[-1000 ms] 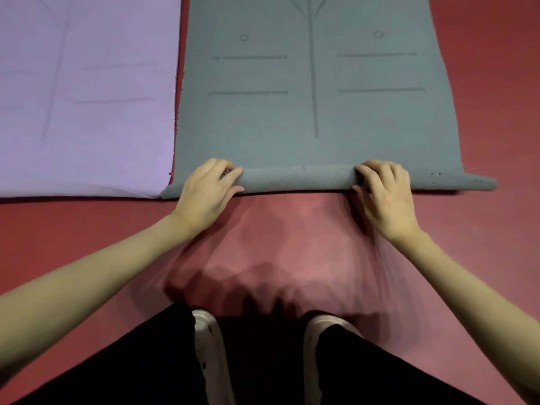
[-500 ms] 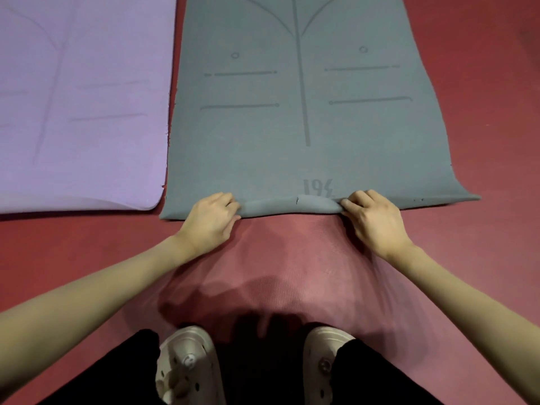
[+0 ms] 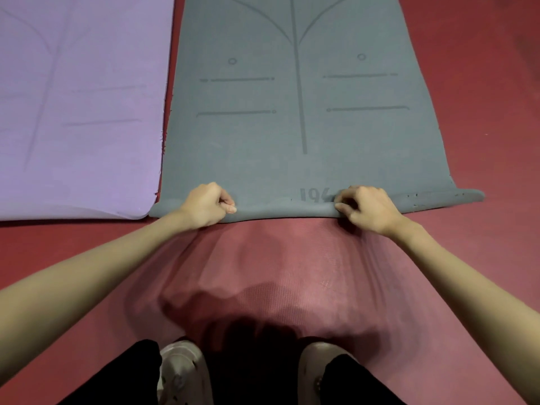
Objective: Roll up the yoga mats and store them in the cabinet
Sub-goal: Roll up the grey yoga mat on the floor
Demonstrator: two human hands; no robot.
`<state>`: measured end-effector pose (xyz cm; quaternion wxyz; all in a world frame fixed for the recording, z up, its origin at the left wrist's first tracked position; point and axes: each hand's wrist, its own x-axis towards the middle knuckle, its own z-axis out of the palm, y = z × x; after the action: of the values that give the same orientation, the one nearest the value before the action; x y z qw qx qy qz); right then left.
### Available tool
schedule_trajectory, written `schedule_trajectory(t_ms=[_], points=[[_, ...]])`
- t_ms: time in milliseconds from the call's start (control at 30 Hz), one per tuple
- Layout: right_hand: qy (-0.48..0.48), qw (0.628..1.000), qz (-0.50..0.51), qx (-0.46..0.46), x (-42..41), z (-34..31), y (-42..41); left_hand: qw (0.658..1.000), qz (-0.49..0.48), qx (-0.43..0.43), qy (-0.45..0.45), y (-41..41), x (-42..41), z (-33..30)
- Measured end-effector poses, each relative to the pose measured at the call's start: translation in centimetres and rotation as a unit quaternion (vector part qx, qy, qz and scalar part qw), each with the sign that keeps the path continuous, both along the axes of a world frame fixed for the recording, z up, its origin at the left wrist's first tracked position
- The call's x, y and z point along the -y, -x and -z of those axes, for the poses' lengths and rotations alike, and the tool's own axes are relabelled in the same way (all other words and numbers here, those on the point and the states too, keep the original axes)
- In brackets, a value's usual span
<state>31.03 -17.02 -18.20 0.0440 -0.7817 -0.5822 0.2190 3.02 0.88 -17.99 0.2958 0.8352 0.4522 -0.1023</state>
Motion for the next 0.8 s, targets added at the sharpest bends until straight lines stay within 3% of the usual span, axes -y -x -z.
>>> schedule_trajectory(t_ms=[100,167,233,400,533,700,800], points=[[-0.021,0.995,0.057,-0.081,-0.6,0.0,-0.4,1.000,-0.024,0.014,0.006,-0.4,-0.6,-0.2],[-0.029,0.995,0.048,-0.085,-0.8,0.2,-0.5,0.999,-0.034,0.023,0.002,-0.3,-0.8,-0.4],[-0.042,0.997,0.031,-0.062,-0.5,0.5,-0.3,0.999,-0.039,0.029,0.003,-0.3,-0.7,-0.4],[-0.179,0.980,-0.051,0.068,1.5,1.6,0.5,0.999,-0.039,0.020,0.006,-0.5,-1.1,-0.4],[-0.194,0.966,-0.113,0.128,2.4,2.1,-0.2,0.999,-0.025,0.022,-0.014,-0.3,-1.2,0.0],[-0.157,0.981,-0.080,0.079,1.5,2.2,-0.4,0.993,0.061,0.044,-0.088,-0.5,-0.5,0.2],[-0.167,0.978,-0.081,0.095,0.9,2.6,-0.9,0.980,0.103,0.050,-0.165,-0.3,0.5,0.2]])
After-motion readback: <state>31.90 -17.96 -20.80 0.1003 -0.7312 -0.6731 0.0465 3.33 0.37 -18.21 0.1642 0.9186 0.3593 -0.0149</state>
